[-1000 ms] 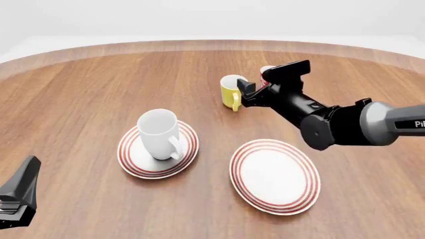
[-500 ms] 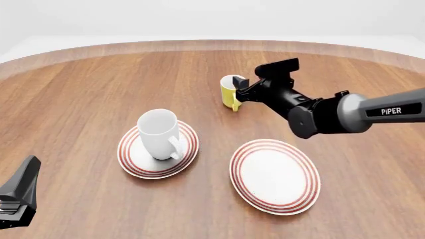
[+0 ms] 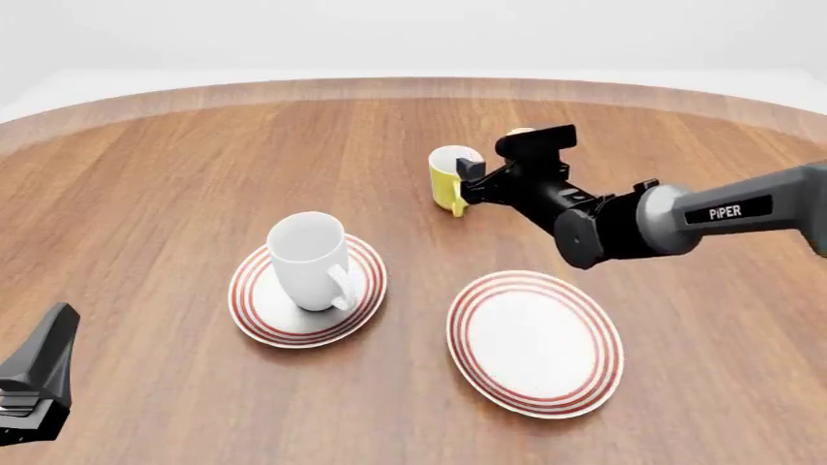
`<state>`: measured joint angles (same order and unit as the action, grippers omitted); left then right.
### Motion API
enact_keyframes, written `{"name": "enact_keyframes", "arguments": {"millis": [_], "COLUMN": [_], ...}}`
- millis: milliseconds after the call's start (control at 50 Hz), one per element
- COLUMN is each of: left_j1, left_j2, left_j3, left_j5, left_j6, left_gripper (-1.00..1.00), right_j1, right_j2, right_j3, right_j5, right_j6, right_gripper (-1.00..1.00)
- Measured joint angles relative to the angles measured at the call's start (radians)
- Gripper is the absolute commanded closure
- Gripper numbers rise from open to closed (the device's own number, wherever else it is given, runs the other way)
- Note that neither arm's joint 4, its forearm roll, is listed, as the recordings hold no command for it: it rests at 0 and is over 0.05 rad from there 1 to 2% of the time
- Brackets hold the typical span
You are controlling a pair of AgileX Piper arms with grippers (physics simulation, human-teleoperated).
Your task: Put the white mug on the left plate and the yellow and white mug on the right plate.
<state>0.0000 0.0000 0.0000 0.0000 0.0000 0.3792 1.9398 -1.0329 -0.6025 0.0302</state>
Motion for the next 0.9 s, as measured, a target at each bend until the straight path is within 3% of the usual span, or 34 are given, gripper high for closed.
{"name": "enact_keyframes", "arguments": {"millis": [900], "left_j1": [0.0], "left_j2": [0.0], "left_j3": [0.0], "left_j5": [0.0], "left_j6": [0.0], "left_gripper": [-1.0], "right_j1": [0.012], "right_j2": [0.15], "right_j3": [-0.122], "right_j5": [0.034], "right_j6": [0.011], "right_gripper": [-1.0]}}
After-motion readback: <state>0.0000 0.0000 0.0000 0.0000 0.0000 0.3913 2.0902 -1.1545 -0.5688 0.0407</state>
